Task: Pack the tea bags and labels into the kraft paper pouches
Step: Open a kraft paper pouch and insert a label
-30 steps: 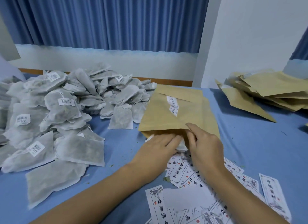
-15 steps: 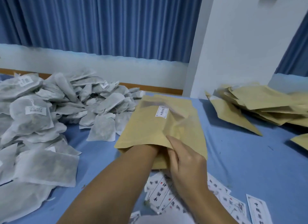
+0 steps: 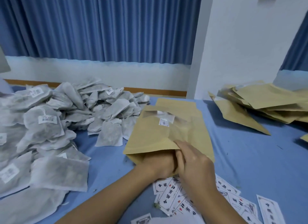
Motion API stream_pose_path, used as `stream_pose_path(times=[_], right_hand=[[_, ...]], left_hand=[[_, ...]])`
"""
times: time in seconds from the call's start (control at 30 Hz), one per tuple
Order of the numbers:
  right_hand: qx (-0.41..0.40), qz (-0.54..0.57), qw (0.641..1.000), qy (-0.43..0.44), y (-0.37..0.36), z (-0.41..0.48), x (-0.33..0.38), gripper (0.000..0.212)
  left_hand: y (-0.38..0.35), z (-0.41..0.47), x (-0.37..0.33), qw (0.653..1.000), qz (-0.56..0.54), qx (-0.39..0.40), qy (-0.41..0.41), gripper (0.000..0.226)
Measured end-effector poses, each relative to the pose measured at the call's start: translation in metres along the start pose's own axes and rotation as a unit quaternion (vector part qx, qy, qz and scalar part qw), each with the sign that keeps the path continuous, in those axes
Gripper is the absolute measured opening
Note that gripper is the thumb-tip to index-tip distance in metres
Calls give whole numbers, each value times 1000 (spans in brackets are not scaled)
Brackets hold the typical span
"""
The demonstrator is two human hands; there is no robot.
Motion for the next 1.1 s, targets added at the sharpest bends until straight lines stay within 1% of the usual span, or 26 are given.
stream_pose_path(times=[0.03,0.07,0.13,0.17,0.2,0.27,0.3,0.37,0.4,0.43,0.47,0.5,0.53,0.57,0.6,0.63,0.67,0.73,0.8,0.83,0.87,0.9,0.97,1.0,1.03,1.1], right_hand=[[14,6,1000,-8,-1,0,-1,26],[29,14,999,-16,-2,-1,-1,25],[45,6,999,-20,-4,1,1,26],[49,4,999,-23,-6,1,1,26],[55,9,998,-30,-7,1,0,26],[64,13,997,-44,-8,3,-4,24],[63,7,997,-52,-7,4,-7,22],[67,-22,995,-64,-7,6,-12,15],[72,-34,994,-70,-7,7,-13,13],[79,-42,993,-75,-7,7,-14,13],[87,-49,992,-80,-7,7,-15,13],[92,-53,991,-80,-7,6,-14,13],[96,-54,991,-80,-8,6,-15,13],[102,-56,990,-81,-8,7,-14,13],[109,-59,989,-81,-10,7,-15,12],[115,-63,988,-81,-11,7,-14,12],[118,-67,988,-81,-11,7,-15,12],[123,-67,987,-79,-13,8,-14,12],[128,-64,987,-78,-13,8,-13,12],[128,-61,987,-78,-13,8,-13,12],[128,-60,987,-77,-12,7,-13,12],[130,-59,987,-77,-12,7,-13,12],[132,-56,987,-79,-12,5,-13,13],[130,-53,987,-79,-11,5,-13,13],[125,-49,988,-78,-10,6,-13,12],[120,-42,989,-75,-10,6,-13,12]], left_hand=[[7,-13,-2,999,-11,-43,3,31],[12,-27,-1,997,-33,-64,30,26],[27,-61,-4,977,-97,-185,33,15],[29,-69,0,966,-144,-213,35,21],[34,-77,1,954,-156,-256,19,30],[57,-104,10,891,-164,-421,-34,40],[63,-114,20,861,-169,-477,-42,42],[65,-126,48,818,-197,-540,-16,42],[61,-131,66,803,-222,-553,25,42],[53,-133,86,788,-257,-553,80,41],[43,-134,108,776,-300,-535,148,40],[32,-133,129,774,-321,-499,221,39],[20,-128,147,792,-311,-439,287,35],[9,-121,162,817,-294,-361,340,25],[-4,-113,172,834,-293,-280,375,18],[-15,-106,176,846,-298,-210,388,30],[-22,-99,177,860,-298,-166,380,48],[-27,-88,171,881,-270,-135,364,72],[-25,-86,171,881,-235,-134,387,86],[-23,-87,172,875,-218,-134,410,86],[-22,-89,174,869,-205,-136,430,78],[-21,-91,176,864,-202,-139,439,64],[-19,-95,179,856,-236,-172,427,40],[-17,-100,180,840,-278,-212,415,32],[-14,-108,179,814,-326,-264,402,26],[-4,-124,174,749,-398,-392,356,15]])
Point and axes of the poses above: each hand's wrist, its own z-axis towards the middle knuckle, its own y-axis out of the back of the hand, x = y × z, the point moved 7 cm from there along z, towards the middle knuckle, and after that the axes turned 13 degrees about x, right-handed, at the moved point
